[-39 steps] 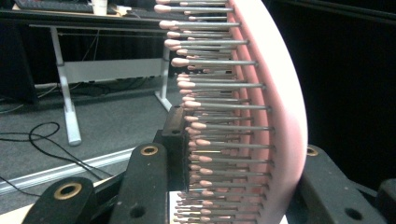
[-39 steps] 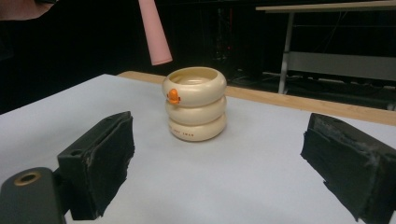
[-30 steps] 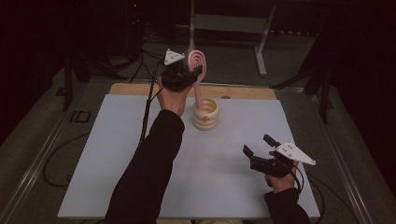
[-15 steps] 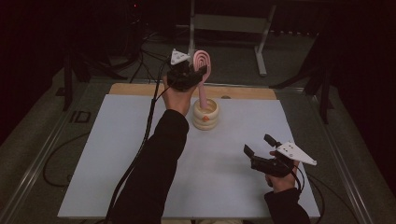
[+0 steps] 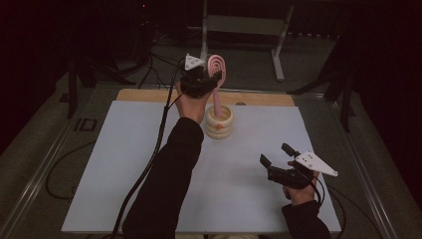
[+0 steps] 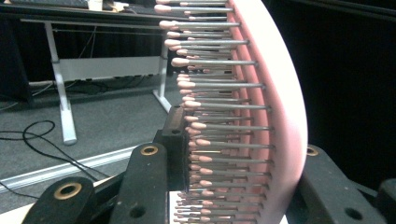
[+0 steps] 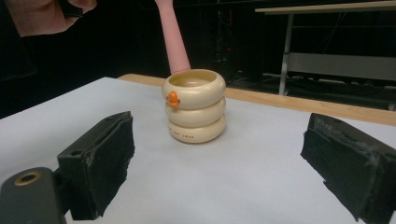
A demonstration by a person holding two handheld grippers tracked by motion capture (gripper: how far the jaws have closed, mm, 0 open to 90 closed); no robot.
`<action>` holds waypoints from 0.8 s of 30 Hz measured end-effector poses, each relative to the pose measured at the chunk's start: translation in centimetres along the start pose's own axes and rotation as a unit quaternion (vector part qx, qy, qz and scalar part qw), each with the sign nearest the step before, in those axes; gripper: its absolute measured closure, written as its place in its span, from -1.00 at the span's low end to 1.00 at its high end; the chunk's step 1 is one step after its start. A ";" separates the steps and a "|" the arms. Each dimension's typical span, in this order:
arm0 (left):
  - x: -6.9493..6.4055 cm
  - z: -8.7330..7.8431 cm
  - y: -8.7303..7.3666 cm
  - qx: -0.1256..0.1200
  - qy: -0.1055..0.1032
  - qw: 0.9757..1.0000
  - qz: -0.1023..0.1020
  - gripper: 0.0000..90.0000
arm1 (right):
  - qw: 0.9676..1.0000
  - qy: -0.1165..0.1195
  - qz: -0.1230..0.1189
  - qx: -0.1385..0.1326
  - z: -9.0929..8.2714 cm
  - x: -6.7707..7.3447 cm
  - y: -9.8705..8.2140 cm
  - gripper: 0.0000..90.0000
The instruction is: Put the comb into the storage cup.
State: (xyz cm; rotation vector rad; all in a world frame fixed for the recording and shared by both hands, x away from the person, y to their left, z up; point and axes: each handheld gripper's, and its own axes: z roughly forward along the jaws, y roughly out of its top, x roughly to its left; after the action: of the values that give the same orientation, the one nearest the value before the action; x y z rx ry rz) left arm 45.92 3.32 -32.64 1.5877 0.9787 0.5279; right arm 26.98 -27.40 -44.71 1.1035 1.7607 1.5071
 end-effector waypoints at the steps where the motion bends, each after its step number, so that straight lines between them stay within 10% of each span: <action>1: 0.0 0.1 0.0 -0.001 0.001 1.000 0.000 0.44 | 1.000 0.000 0.000 0.000 0.0 0.0 0.0 -0.81; 24: -0.3 1.1 -0.7 -0.003 0.002 1.000 -0.009 0.44 | 1.000 0.002 -0.001 -0.003 0.0 0.0 0.1 -0.81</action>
State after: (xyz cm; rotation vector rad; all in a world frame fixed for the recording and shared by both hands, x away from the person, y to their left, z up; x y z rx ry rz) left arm 46.39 2.50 -33.50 1.5714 0.9940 0.5212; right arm 26.96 -27.40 -44.63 1.0963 1.7587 1.5141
